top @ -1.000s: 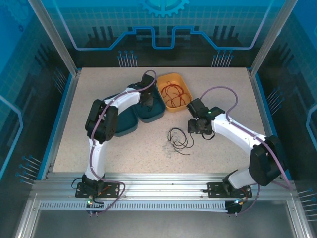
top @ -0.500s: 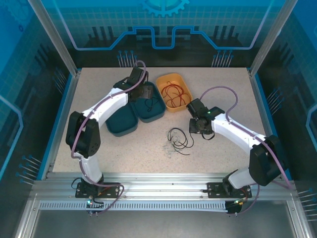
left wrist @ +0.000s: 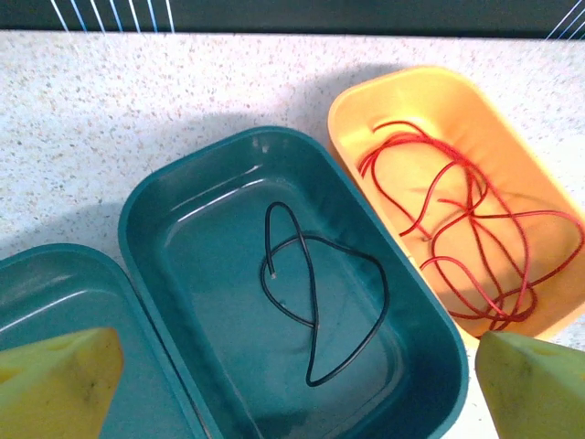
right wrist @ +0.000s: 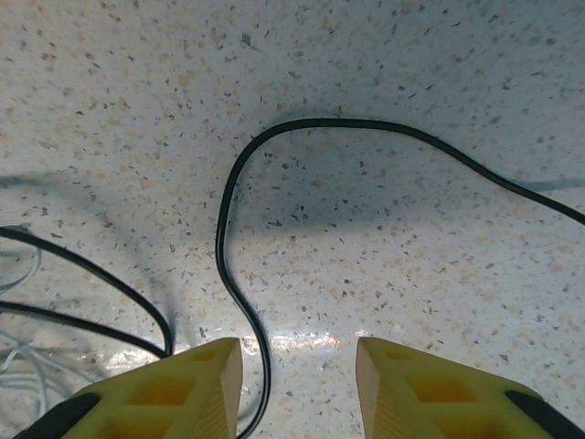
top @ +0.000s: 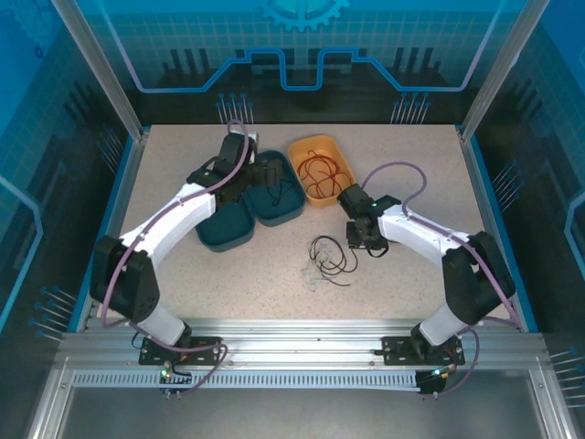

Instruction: Untangle the cables

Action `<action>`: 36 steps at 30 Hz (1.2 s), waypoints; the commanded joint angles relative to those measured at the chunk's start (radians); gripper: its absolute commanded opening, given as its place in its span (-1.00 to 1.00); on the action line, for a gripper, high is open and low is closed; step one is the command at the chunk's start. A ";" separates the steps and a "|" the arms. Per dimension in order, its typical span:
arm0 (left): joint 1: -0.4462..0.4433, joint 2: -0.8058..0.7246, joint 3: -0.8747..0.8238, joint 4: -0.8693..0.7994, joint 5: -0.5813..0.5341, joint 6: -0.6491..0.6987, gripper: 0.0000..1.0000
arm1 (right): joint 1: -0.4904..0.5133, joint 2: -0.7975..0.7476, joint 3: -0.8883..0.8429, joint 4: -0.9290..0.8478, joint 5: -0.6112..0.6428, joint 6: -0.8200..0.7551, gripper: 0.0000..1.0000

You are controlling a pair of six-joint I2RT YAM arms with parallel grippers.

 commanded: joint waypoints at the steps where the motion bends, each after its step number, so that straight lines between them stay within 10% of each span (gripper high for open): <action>1: -0.005 -0.074 -0.059 0.086 0.015 -0.024 0.99 | -0.003 0.056 0.035 0.022 -0.012 0.012 -0.28; 19: -0.004 -0.129 -0.122 0.129 0.009 -0.037 0.98 | -0.030 0.243 0.087 0.117 -0.080 -0.037 -0.27; 29: 0.000 -0.141 -0.126 0.127 -0.008 -0.053 0.98 | -0.030 0.253 0.081 0.120 -0.080 -0.063 -0.99; 36: 0.006 -0.159 -0.134 0.118 0.058 -0.069 0.99 | 0.020 0.072 0.068 0.076 0.017 -0.085 -1.00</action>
